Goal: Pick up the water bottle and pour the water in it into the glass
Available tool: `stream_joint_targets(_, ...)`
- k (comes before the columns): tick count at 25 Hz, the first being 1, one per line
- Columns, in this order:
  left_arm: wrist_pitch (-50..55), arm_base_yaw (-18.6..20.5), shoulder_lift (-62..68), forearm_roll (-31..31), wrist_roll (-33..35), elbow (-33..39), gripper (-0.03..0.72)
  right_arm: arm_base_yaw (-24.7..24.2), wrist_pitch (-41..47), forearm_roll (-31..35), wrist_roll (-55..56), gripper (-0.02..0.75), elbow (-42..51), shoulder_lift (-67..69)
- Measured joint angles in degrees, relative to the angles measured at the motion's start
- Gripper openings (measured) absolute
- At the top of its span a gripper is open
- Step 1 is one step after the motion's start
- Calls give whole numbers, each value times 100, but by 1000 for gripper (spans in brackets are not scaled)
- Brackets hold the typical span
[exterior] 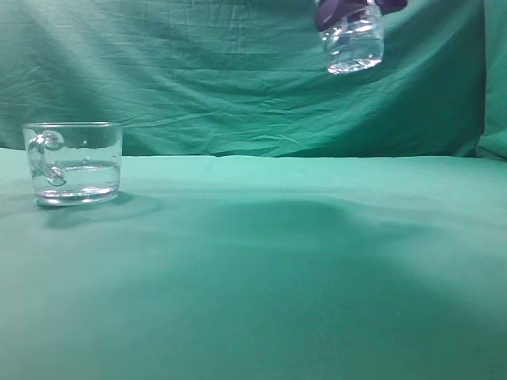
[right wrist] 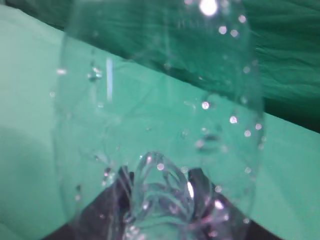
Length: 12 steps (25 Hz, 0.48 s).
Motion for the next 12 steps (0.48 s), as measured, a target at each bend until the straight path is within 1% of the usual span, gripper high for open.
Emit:
stream_joint_targets(2,0,0,0,0,0,0,0,-421,-842,-33,14,269,458,-14)
stream_joint_targets(5,0,0,0,0,0,0,0,-918,-1788,-109,-9,269,1035,-3)
stream_joint_targets(8,0,0,0,0,0,0,0,-1201,-2288,-119,-218,269,1260,209)
stream_joint_targets(12,0,0,0,0,0,0,0,-1287,-2483,-215,-527,269,1387,656)
